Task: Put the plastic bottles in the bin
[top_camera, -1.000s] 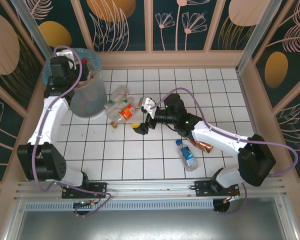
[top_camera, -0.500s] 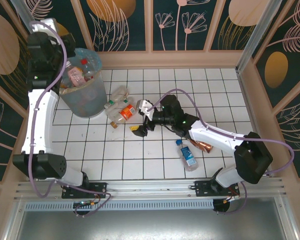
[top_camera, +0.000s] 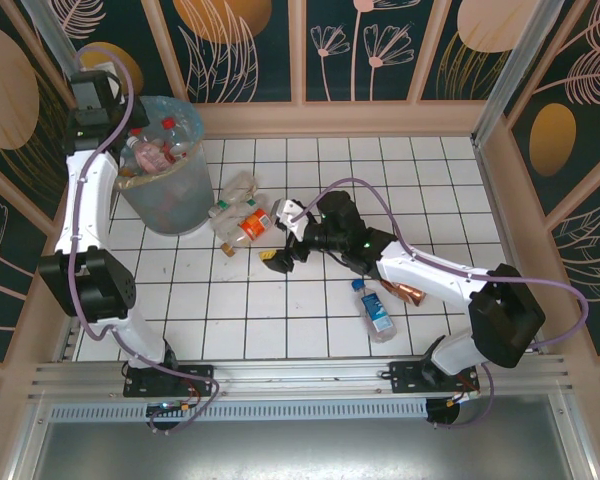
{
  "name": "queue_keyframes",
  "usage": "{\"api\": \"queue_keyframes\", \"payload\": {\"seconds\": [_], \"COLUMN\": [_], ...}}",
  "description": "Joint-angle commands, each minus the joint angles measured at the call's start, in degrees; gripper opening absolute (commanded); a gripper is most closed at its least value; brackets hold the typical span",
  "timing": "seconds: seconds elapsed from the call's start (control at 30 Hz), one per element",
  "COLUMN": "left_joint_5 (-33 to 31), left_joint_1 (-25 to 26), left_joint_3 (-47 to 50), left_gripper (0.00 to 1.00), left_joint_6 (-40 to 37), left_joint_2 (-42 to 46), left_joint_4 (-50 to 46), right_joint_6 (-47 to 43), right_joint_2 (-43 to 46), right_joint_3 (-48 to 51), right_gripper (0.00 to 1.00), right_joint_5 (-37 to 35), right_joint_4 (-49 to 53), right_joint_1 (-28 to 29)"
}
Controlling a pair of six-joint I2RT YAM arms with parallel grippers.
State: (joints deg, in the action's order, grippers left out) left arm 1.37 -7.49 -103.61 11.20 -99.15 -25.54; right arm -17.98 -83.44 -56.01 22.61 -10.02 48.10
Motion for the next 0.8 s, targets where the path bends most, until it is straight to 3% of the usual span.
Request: {"api": "queue_keyframes", "payload": {"seconds": [0.0, 0.1, 0.3, 0.47, 0.63, 0.77], "left_joint_5": [1.8, 4.6, 9.2, 7.4, 10.8, 16.2], "left_joint_1": [0.1, 0.1, 1.2, 11.4, 21.5, 27.2], "left_joint_3": [5.8, 11.2, 16.3, 22.3, 29.0, 33.9], "left_gripper": [0.22, 0.2, 0.23, 0.27, 0.33, 0.43], "left_joint_6": [1.1, 1.8, 2.8, -3.5, -10.1, -16.4], "left_joint_2": [4.7, 8.2, 16.4, 24.0, 29.1, 30.3], "left_joint_4": [2.8, 7.0, 12.5, 17.3, 20.9, 21.2], "right_joint_6": [7.4, 15.7, 29.5, 34.4, 40.9, 47.2], "right_joint_2": [-0.9, -2.5, -3.4, -1.8, 5.2, 11.2], "right_joint_3": [-4.8, -9.4, -15.3, -13.1, -7.7, -4.0], "right_gripper": [0.99, 0.99, 0.99, 0.99, 0.87, 0.84], "right_joint_5": [-9.4, -16.6, -23.2, -25.1, -25.5, -27.4], "right_joint_4": [4.4, 11.1, 30.9, 42.4, 51.1, 59.8], "right_joint_1": [-0.7, -2.9, -8.9, -11.7, -11.6, -10.2]}}
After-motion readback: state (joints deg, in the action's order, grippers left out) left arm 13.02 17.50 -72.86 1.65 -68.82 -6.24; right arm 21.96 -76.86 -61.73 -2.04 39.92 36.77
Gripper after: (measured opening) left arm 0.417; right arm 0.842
